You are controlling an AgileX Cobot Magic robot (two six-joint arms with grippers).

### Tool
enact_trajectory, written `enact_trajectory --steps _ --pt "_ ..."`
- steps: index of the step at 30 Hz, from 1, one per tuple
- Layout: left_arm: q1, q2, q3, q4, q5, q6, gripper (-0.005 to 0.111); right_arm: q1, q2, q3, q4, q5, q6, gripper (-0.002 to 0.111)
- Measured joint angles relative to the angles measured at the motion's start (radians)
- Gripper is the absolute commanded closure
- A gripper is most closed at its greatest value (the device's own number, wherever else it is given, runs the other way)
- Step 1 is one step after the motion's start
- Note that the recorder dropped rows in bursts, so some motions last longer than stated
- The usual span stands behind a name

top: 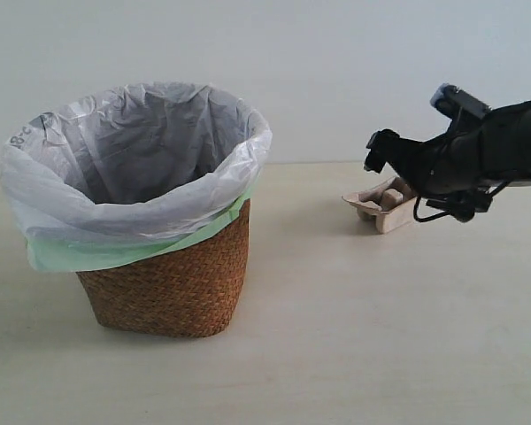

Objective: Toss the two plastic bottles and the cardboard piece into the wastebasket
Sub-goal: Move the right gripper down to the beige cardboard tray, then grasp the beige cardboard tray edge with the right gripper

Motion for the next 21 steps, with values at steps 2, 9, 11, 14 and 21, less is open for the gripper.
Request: enact_trajectory --steps 2,9,11,14,21 --pt "0.000 0.000 0.000 0.000 0.000 0.000 -0.001 -0.001 0.050 -0.040 0.000 0.040 0.022 0.014" --pt "0.000 0.000 0.000 0.000 0.000 0.000 -0.001 -0.001 0.135 -0.127 -0.004 0.004 0.058 0.014" --pt "0.000 0.000 0.000 0.000 0.000 0.000 -0.001 -0.002 0.144 -0.128 -0.004 -0.025 0.058 0.014" --pt "0.000 0.000 0.000 0.000 0.000 0.000 -0.001 -0.002 0.165 -0.128 -0.004 -0.039 0.058 0.014" --pt "0.000 0.000 0.000 0.000 0.000 0.000 -0.001 -0.002 0.230 -0.147 -0.006 -0.033 0.072 0.014"
